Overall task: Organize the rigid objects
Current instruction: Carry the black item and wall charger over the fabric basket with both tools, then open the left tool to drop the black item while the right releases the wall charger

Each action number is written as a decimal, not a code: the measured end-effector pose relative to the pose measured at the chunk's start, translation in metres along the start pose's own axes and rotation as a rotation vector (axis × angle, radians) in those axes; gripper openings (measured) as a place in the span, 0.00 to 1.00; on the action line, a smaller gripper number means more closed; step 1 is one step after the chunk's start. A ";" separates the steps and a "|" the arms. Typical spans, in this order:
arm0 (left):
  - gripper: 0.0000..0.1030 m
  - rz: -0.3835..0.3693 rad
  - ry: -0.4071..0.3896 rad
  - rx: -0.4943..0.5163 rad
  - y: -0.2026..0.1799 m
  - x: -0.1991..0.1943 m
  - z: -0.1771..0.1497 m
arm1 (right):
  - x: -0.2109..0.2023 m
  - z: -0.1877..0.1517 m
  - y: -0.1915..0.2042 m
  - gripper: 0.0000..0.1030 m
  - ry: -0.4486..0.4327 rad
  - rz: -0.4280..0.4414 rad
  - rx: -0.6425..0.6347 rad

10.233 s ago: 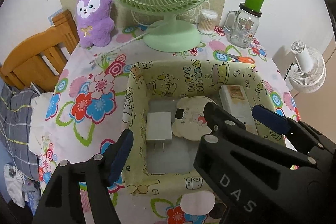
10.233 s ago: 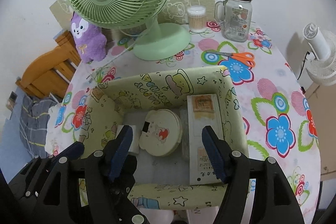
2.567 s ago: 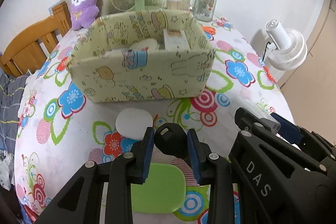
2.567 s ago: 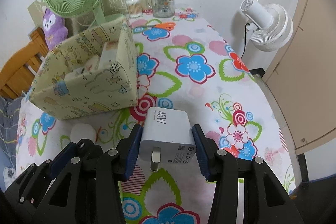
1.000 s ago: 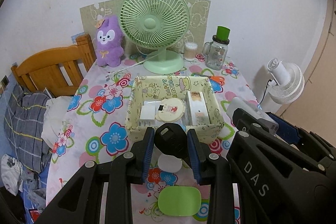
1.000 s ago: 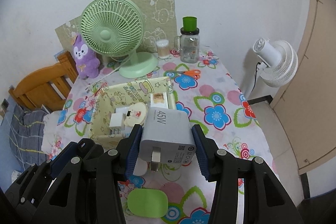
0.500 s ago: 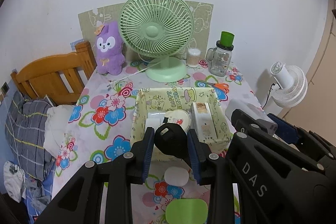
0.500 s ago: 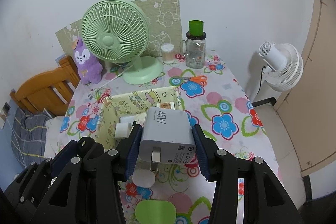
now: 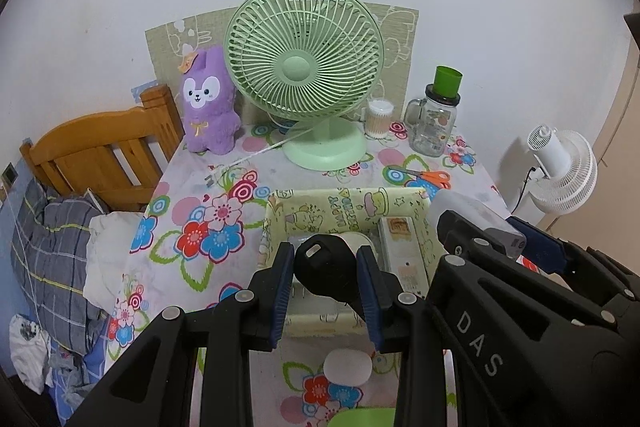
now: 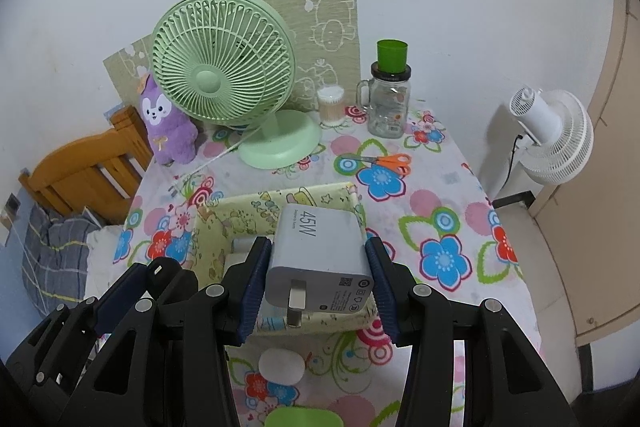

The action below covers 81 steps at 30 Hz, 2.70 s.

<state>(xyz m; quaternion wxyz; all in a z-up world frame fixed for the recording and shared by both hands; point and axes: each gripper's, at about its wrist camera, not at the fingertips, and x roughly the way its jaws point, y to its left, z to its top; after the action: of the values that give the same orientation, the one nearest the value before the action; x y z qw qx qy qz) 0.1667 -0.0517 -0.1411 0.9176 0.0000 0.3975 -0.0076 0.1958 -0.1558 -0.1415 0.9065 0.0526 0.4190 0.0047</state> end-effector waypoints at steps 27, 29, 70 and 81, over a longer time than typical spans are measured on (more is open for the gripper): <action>0.31 0.014 0.139 -0.030 0.016 0.084 -0.008 | 0.093 -0.001 0.016 0.51 0.138 -0.005 -0.097; 0.32 0.010 0.146 -0.031 0.017 0.087 -0.011 | 0.098 -0.003 0.018 0.51 0.143 0.001 -0.116; 0.85 0.004 0.190 0.067 0.012 0.063 -0.032 | 0.081 -0.032 0.018 0.84 0.177 0.115 -0.116; 0.89 -0.010 0.162 0.084 0.005 0.035 -0.040 | 0.049 -0.040 0.011 0.90 0.148 0.061 -0.110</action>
<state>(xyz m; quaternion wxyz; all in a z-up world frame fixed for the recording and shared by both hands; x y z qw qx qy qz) 0.1615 -0.0467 -0.1944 0.8815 0.0370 0.4699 -0.0290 0.1975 -0.1386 -0.2034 0.8741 0.0151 0.4819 0.0593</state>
